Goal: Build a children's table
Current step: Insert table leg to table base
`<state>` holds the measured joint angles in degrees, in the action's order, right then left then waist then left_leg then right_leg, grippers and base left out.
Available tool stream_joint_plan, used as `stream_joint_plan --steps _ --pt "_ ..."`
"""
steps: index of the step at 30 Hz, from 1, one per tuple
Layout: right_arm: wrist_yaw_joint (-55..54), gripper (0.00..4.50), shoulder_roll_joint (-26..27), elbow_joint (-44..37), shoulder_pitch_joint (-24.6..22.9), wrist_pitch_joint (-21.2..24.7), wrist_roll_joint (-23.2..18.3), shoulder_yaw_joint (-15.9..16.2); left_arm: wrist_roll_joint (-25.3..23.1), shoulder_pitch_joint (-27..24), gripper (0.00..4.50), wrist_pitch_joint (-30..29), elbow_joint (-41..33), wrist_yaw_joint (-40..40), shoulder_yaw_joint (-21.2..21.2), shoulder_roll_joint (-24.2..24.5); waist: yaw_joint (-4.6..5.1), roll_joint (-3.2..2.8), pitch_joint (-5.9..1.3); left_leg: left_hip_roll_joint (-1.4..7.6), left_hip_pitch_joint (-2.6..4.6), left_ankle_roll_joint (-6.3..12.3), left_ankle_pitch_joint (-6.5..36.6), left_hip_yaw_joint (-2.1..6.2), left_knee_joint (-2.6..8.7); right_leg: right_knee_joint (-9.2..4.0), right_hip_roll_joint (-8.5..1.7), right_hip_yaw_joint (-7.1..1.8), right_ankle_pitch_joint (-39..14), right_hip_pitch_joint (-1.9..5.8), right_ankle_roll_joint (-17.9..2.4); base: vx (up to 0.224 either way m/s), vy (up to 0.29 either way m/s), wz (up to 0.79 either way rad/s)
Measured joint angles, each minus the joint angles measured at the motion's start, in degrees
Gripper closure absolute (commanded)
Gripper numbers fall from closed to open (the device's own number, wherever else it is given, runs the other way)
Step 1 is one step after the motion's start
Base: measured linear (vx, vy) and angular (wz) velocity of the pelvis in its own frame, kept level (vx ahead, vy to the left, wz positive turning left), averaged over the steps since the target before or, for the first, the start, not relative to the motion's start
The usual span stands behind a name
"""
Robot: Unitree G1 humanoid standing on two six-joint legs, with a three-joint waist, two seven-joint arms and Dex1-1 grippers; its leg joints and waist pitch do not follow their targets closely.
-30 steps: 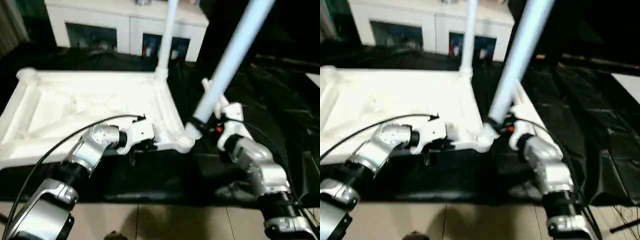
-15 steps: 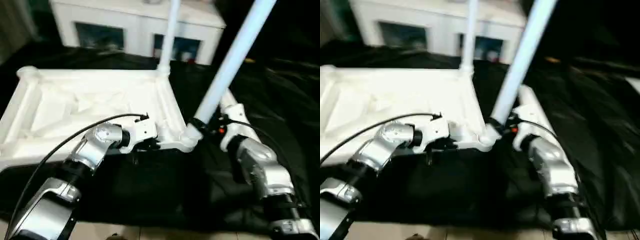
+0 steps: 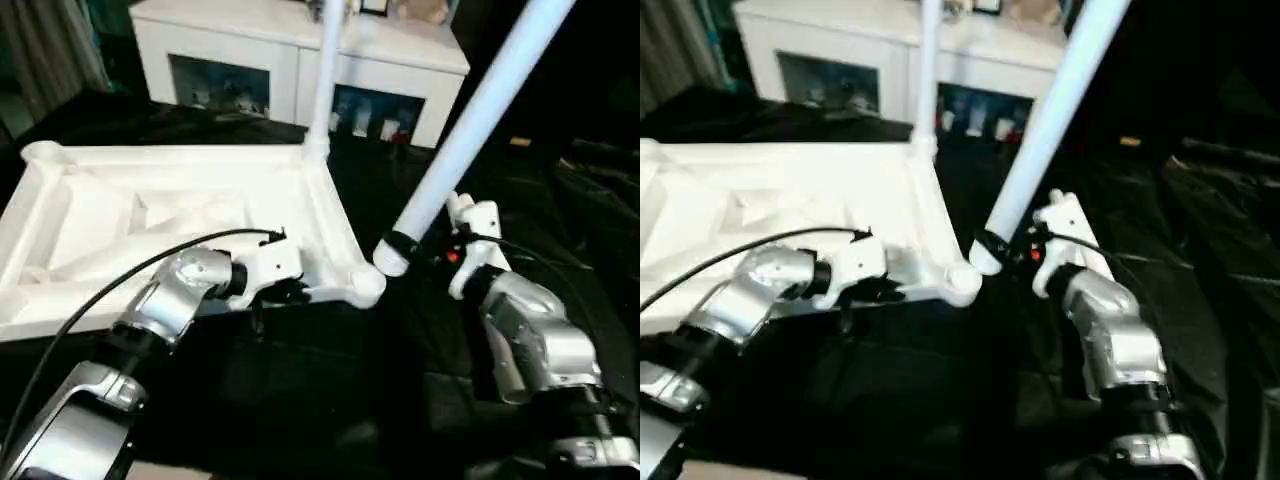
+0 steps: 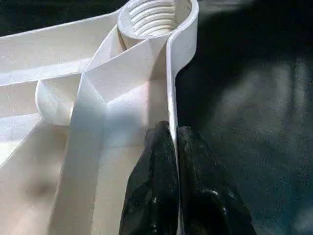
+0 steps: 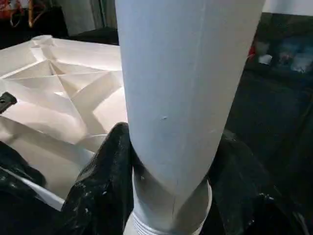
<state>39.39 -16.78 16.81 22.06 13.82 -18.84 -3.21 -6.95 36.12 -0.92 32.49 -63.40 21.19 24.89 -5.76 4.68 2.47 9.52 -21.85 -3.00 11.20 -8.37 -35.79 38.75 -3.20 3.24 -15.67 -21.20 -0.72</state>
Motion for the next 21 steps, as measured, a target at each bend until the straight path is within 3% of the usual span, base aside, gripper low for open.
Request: stream_joint_plan --steps 4,12,21 --pt "2.8 2.65 -1.0 -1.9 -0.1 1.9 -1.6 -0.7 0.1 -0.5 4.5 0.6 -0.1 -1.6 0.3 0.4 -0.08 -0.01 0.12 0.52 0.59 -0.1 -0.1 -1.33 0.18 -0.36 -0.3 0.01 0.4 0.51 -0.1 -0.026 0.014 0.03" --pt "9.0 2.65 -3.7 -3.6 -0.9 9.1 -3.8 3.1 0.5 -0.5 4.5 -0.1 -1.7 -3.9 1.2 0.7 -0.88 0.05 0.14 0.58 0.48 -0.03 -0.3 -1.52 0.44 -0.79 -0.32 0.01 0.8 0.34 0.0 0.0 0.0 0.0" --pt "10.5 2.65 -3.5 0.3 1.8 10.0 -2.8 5.0 -0.1 -0.2 4.5 -2.5 -3.1 -4.5 1.9 -0.2 -1.31 0.53 0.36 0.58 0.43 0.09 -0.4 -1.61 0.59 -0.91 -0.33 0.01 0.8 0.28 0.0 0.0 0.0 0.0"
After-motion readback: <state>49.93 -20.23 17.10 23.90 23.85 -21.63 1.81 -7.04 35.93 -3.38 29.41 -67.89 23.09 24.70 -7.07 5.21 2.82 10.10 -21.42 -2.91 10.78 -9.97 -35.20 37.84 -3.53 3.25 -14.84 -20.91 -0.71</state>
